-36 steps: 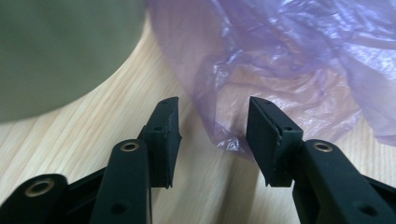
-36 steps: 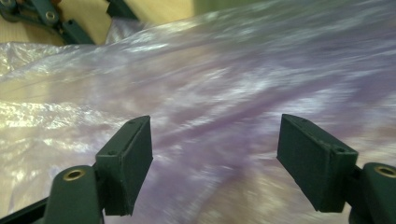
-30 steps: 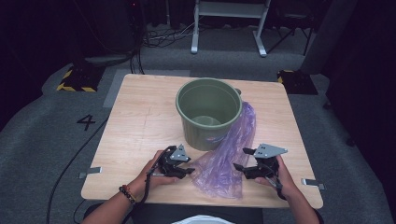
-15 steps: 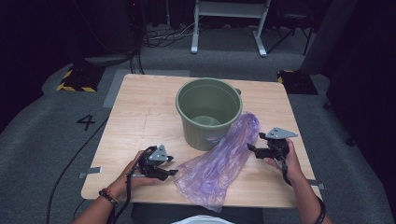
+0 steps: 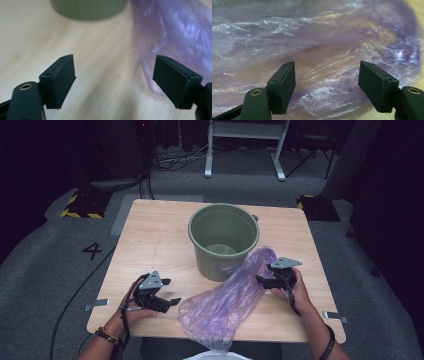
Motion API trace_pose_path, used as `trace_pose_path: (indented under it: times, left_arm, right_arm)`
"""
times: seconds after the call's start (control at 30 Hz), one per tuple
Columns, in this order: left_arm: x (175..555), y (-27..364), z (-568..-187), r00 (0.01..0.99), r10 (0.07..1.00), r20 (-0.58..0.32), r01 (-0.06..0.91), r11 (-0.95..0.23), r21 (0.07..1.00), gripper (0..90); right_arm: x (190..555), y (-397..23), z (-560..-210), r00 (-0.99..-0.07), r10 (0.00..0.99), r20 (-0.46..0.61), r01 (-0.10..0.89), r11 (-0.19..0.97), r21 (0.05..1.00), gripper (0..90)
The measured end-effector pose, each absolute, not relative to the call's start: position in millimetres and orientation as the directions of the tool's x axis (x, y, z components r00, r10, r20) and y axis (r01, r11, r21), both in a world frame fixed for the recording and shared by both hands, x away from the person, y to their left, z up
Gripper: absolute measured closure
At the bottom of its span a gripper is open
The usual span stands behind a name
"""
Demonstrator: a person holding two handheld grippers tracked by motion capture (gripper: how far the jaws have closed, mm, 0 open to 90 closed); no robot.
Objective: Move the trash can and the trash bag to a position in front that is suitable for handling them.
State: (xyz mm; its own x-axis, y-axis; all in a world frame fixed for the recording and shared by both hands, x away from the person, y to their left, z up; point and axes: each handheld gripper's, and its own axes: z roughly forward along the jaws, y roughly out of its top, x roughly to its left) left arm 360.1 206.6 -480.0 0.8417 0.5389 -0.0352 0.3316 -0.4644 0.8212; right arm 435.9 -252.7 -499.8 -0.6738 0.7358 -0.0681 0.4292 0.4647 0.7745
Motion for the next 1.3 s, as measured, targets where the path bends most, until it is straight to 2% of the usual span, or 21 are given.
trace_pose_path:
  times: [0.07, 0.17, 0.23, 0.33, 0.47, 0.6, 0.77, 0.87, 1.07, 1.17, 1.3]
  left_arm:
    - [363, 203, -475, 0.832, 0.555, -0.010, 0.322, -0.467, 0.823, 18.6]
    - [371, 191, -475, 0.847, 0.529, -0.042, 0.337, -0.475, 0.813, 18.4]
    - [374, 180, -476, 0.863, 0.499, -0.076, 0.348, -0.480, 0.805, 17.6]
    - [371, 160, -474, 0.889, 0.452, -0.075, 0.326, -0.510, 0.796, 17.3]
    - [363, 135, -473, 0.917, 0.398, -0.029, 0.272, -0.571, 0.775, 17.2]
    - [362, 123, -483, 0.923, 0.384, -0.009, 0.271, -0.634, 0.725, 17.8]
    - [363, 123, -496, 0.923, 0.382, 0.033, 0.262, -0.691, 0.673, 20.4]
    - [363, 128, -497, 0.921, 0.389, 0.033, 0.265, -0.684, 0.679, 19.4]
    - [365, 145, -501, 0.915, 0.403, -0.010, 0.293, -0.647, 0.704, 19.2]
    - [363, 151, -502, 0.913, 0.407, -0.009, 0.292, -0.638, 0.712, 19.2]
    - [361, 158, -503, 0.913, 0.409, -0.009, 0.290, -0.633, 0.717, 19.2]
  right_arm:
    - [437, -251, -502, -0.678, 0.731, -0.073, 0.432, 0.477, 0.765, 30.3]
    - [437, -248, -502, -0.682, 0.728, -0.072, 0.427, 0.476, 0.769, 30.8]
    - [436, -245, -502, -0.691, 0.719, -0.074, 0.422, 0.485, 0.766, 30.6]
    - [435, -242, -502, -0.705, 0.706, -0.072, 0.417, 0.493, 0.764, 30.2]
    - [433, -242, -502, -0.700, 0.710, -0.072, 0.421, 0.493, 0.761, 29.3]
    - [431, -239, -501, -0.706, 0.705, -0.072, 0.422, 0.500, 0.756, 29.0]
    - [427, -235, -500, -0.720, 0.686, -0.103, 0.396, 0.528, 0.751, 27.4]
    - [426, -236, -497, -0.718, 0.689, -0.101, 0.386, 0.515, 0.765, 27.3]
    - [418, -250, -482, -0.698, 0.708, -0.112, 0.348, 0.471, 0.811, 26.8]
    - [416, -260, -478, -0.659, 0.745, -0.105, 0.364, 0.438, 0.822, 26.3]
    - [419, -270, -479, -0.609, 0.792, -0.043, 0.422, 0.369, 0.828, 24.2]
